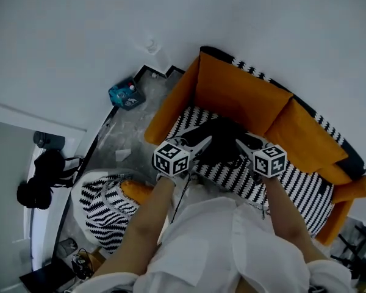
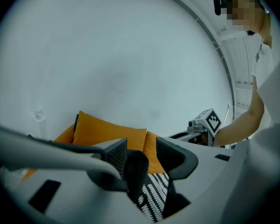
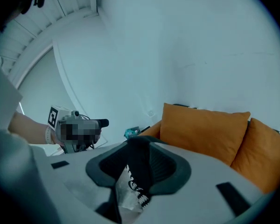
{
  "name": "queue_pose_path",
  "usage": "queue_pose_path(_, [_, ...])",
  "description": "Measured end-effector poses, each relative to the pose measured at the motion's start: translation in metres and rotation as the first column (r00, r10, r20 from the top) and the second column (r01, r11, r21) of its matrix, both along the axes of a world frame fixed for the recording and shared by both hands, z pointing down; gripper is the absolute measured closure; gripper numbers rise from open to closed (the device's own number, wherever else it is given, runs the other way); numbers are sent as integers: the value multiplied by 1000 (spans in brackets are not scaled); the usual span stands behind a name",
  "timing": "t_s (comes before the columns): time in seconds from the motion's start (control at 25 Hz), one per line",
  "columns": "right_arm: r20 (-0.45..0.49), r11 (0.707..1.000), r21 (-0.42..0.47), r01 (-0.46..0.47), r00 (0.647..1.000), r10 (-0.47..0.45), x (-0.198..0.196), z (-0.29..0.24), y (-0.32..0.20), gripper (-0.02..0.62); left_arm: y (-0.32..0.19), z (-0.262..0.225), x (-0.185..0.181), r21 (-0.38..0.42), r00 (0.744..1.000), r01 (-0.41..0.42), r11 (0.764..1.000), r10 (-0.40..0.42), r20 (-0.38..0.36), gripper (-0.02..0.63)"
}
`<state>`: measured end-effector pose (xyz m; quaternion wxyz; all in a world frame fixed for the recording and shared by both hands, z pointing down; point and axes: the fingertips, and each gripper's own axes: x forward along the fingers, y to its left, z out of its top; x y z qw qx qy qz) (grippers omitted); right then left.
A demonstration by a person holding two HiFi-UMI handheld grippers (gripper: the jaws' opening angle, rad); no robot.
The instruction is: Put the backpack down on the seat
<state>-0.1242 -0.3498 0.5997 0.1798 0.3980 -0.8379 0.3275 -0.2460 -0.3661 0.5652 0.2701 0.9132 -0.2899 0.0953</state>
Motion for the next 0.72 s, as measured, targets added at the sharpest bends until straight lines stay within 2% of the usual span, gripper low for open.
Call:
queue_pose_path(0.2, [93,994,98,-48,995,39,15,-48,16,488,27,-42,-11,68,999,-13,998,16,-47,401])
queue_pose_path(0.28, [125,989,133,-71,991,54,22,-66,21,510,36,-57,-15,91,998,-6,996,12,-68,428])
queue_pose_path(0.44, [175,976,196,-91,983,57,29,-99,32,555,45,-91,-25,159,992,76,984,-60,-109,501])
queue_pose_path(0.56, [176,967,239,-93,983,51,31,-118,39,574,46,-112,-30,218,987,139,966,-117,-111,540])
queue_pose_path(0.72, [125,950,301,-81,991,45,34,-137,46,578,46,-128,-34,255,983,166,952,-140,-118,558])
